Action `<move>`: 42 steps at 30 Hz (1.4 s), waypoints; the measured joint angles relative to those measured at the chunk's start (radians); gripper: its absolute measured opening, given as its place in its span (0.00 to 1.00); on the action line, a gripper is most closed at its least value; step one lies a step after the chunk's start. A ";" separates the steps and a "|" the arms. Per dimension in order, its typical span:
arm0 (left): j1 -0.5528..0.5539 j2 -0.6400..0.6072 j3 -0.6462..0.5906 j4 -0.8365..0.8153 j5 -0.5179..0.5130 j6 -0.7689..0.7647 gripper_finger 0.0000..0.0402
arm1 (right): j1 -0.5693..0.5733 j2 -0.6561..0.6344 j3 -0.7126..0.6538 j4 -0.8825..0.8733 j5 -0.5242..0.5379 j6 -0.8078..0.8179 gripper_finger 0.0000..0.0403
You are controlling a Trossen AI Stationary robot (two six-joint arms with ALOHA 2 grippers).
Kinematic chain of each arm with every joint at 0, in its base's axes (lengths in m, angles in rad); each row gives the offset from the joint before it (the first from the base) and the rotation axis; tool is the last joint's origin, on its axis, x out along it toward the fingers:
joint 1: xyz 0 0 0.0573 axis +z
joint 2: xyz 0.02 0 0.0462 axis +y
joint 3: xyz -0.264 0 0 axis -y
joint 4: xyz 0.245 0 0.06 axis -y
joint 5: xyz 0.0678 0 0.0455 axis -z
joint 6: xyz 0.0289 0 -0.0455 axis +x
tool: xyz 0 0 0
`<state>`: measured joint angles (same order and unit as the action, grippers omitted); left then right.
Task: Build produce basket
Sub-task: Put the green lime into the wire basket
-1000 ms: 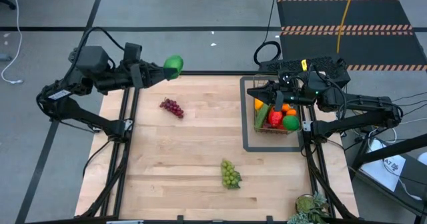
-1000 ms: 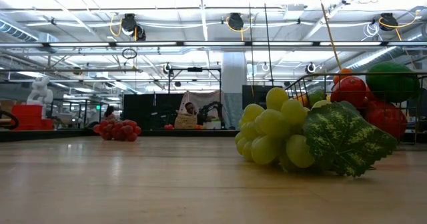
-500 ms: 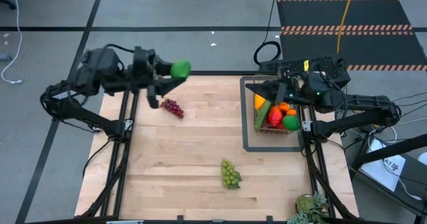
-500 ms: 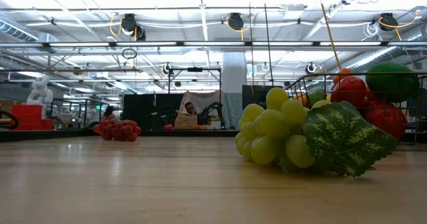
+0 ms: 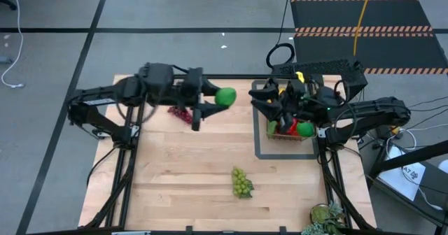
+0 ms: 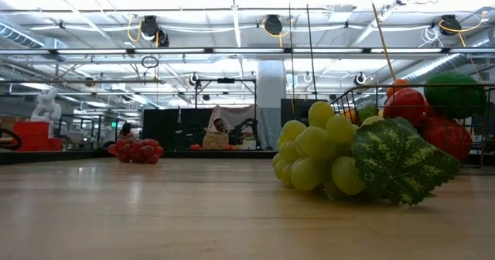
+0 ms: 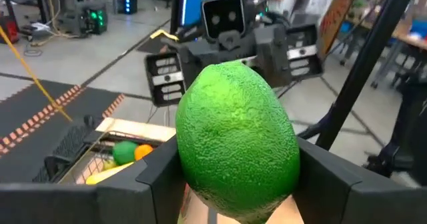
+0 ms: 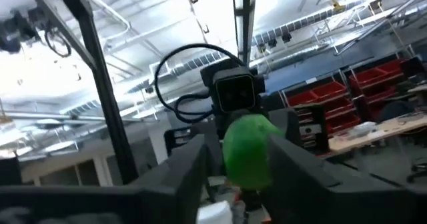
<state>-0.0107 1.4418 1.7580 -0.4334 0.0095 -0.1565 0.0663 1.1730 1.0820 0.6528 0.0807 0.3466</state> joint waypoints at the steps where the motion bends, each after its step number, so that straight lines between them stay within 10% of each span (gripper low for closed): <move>1: -0.004 0.013 0.000 0.008 0.000 0.018 0.56 | 0.001 0.008 0.000 0.006 0.000 -0.008 0.43; 14: -0.036 0.093 0.000 0.120 0.001 0.236 0.56 | 0.001 0.036 0.000 0.016 0.025 -0.045 0.81; 42: -0.035 0.109 0.000 0.149 -0.014 0.206 0.56 | 0.001 0.085 0.002 0.055 -0.007 -0.094 0.52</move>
<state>-0.0460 1.5513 1.7580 -0.2848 -0.0046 0.0498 0.0669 1.2575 1.0836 0.7074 0.0734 0.2527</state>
